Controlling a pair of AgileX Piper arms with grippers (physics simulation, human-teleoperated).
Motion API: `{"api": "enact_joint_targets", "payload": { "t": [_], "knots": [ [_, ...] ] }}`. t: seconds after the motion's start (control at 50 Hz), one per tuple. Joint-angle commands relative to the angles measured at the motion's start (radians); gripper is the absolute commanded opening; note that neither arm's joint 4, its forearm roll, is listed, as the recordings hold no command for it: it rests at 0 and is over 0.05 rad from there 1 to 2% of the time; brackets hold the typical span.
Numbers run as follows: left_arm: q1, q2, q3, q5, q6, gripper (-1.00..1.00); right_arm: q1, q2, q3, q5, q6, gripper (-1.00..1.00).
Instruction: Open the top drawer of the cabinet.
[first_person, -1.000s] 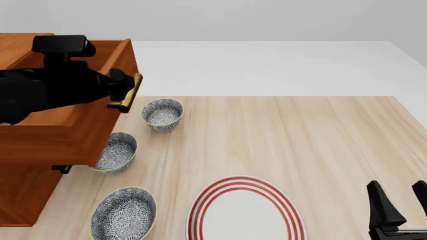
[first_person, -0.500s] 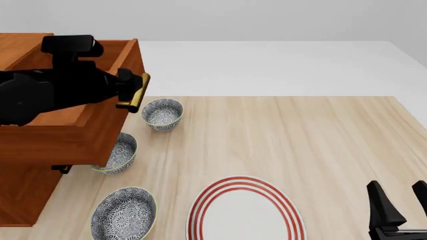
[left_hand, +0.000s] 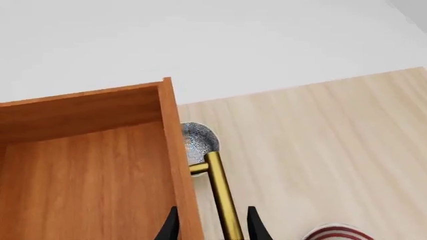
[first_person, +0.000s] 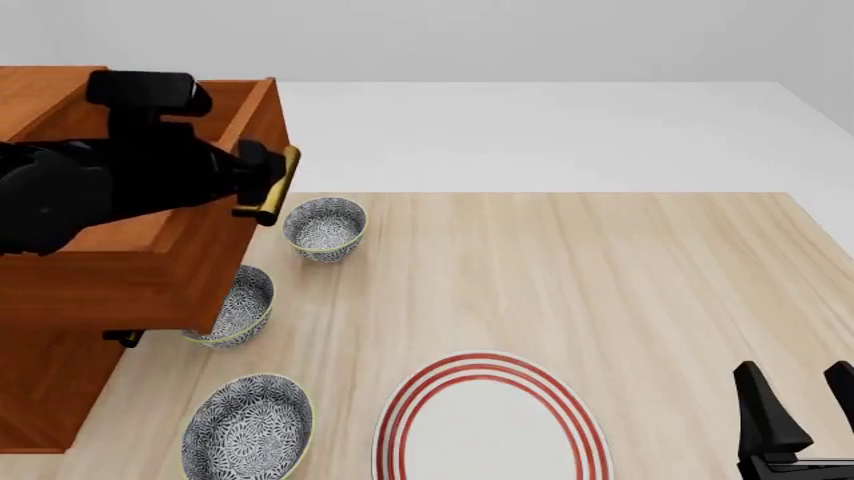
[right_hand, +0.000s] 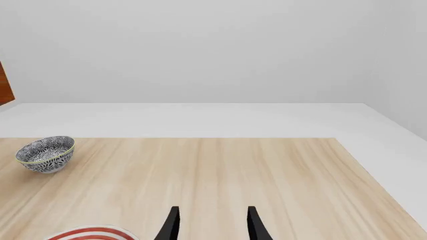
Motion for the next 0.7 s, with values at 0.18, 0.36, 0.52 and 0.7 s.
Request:
{"api": "enact_joint_targets", "payload": {
  "t": [0.18,0.36,0.52,0.7],
  "knots": [
    [-0.071,0.07,0.062,0.061,0.083,1.0,0.0,0.0,0.0,0.0,0.0,1.0],
    [-0.066,0.046,0.018,0.087,0.085,1.0,0.0,0.0,0.0,0.0,0.0,1.0],
    [-0.06,0.028,-0.013,0.107,0.088,1.0,0.0,0.0,0.0,0.0,0.0,1.0],
    [-0.059,0.007,-0.045,0.128,0.091,1.0,0.0,0.0,0.0,0.0,0.0,1.0]
  ]
}}
